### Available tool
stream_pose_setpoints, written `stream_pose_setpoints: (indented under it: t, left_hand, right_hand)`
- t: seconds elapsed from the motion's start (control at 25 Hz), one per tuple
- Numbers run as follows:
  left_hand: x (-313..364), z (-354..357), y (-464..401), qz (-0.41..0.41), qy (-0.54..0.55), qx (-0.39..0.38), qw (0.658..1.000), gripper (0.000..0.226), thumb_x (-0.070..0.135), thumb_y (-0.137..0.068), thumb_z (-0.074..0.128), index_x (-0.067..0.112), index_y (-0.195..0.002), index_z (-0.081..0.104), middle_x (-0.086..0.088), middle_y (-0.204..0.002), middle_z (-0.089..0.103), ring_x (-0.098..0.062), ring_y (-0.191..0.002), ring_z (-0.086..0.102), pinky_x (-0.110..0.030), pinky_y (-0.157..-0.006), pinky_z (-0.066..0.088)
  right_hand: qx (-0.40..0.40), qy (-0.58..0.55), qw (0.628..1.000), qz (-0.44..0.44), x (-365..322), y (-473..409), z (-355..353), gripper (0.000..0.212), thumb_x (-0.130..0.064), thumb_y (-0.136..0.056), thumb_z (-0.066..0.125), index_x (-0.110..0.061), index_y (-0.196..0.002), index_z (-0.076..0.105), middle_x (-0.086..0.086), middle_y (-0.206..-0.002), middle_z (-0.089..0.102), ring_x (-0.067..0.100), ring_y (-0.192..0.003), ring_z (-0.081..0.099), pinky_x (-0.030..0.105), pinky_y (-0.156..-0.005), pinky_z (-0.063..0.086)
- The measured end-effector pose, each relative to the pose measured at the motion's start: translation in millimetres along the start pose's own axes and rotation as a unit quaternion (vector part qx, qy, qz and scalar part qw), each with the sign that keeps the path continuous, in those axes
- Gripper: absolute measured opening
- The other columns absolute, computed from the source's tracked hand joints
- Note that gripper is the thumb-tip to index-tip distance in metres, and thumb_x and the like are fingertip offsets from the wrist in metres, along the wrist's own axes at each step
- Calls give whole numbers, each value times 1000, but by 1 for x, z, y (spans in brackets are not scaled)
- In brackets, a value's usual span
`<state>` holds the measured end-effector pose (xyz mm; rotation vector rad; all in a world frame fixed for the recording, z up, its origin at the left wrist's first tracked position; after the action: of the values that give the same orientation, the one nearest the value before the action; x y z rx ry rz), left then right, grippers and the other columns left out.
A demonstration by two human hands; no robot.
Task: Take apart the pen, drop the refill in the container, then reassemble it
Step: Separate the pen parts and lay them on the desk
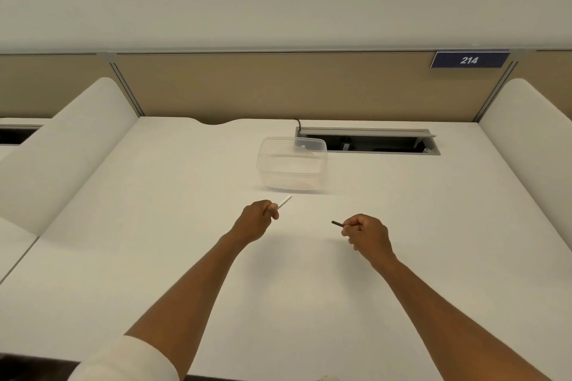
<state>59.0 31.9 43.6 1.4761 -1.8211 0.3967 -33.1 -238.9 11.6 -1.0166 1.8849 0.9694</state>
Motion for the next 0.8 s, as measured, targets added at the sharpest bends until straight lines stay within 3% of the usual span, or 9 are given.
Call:
stream_pose_setpoints:
  t: [0.16, 0.24, 0.32, 0.44, 0.52, 0.68, 0.8]
  left_hand:
    - [-12, 6, -7, -18, -30, 16, 999, 29, 19, -100, 40, 19, -80, 61, 9, -78, 58, -15, -74, 53, -24, -60, 37]
    - [-17, 10, -8, -24, -37, 7, 999, 28, 16, -97, 40, 20, -80, 61, 6, -86, 62, -16, -78, 55, -25, -61, 38]
    - [-20, 15, -7, -26, -46, -6, 999, 28, 17, -97, 41, 22, -77, 60, 4, -86, 63, -17, -76, 55, -27, -62, 39]
    - [-29, 19, -8, -34, -44, -25, 998, 29, 18, -95, 42, 24, -73, 60, 5, -80, 62, -16, -70, 54, -28, -61, 41]
    - [-34, 20, -8, -34, -45, -42, 997, 29, 18, -94, 42, 23, -73, 61, 7, -73, 60, -16, -67, 53, -28, -60, 41]
    - [-46, 7, -16, -37, -48, -47, 997, 30, 18, -94, 42, 23, -73, 63, 8, -71, 59, -14, -65, 53, -28, -60, 41]
    - [-50, 4, -21, -40, -51, -49, 997, 31, 18, -95, 42, 24, -72, 63, 8, -70, 58, -14, -64, 53, -28, -60, 41]
  right_hand:
    - [12, 14, 997, 73, 14, -7, 12, 9, -5, -81, 56, -4, -83, 65, 11, -79, 75, 21, -54, 63, 29, -51, 53]
    - [17, 12, 996, 91, 19, -11, 20, 13, -6, -84, 51, 0, -86, 62, 12, -79, 74, 22, -58, 61, 34, -57, 56]
    - [23, 46, 995, 82, 23, -16, 27, 11, -9, -83, 52, -6, -81, 63, 9, -81, 73, 21, -78, 63, 39, -68, 60]
    - [30, 123, 989, 83, 27, -22, 37, 11, -12, -86, 54, -9, -82, 65, 7, -87, 73, 25, -108, 63, 32, -74, 52]
    - [26, 158, 983, 94, 30, -24, 43, 14, -13, -88, 53, -4, -86, 63, 11, -90, 73, 29, -104, 65, 34, -80, 54]
    - [45, 191, 974, 117, 27, -24, 48, 16, -20, -91, 53, -6, -88, 59, 15, -99, 69, 33, -106, 63, 32, -73, 49]
    - [57, 202, 971, 117, 23, -26, 52, 24, -28, -93, 51, -6, -88, 61, 11, -91, 69, 32, -101, 64, 30, -72, 43]
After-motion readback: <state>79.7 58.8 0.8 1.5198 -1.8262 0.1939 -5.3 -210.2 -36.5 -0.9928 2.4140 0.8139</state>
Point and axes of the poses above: each hand's wrist, its own y-axis away from the middle knuckle, its own z-axis out of the palm, x = y × z, the point moved 7 cm from there along -y, towards the middle knuckle
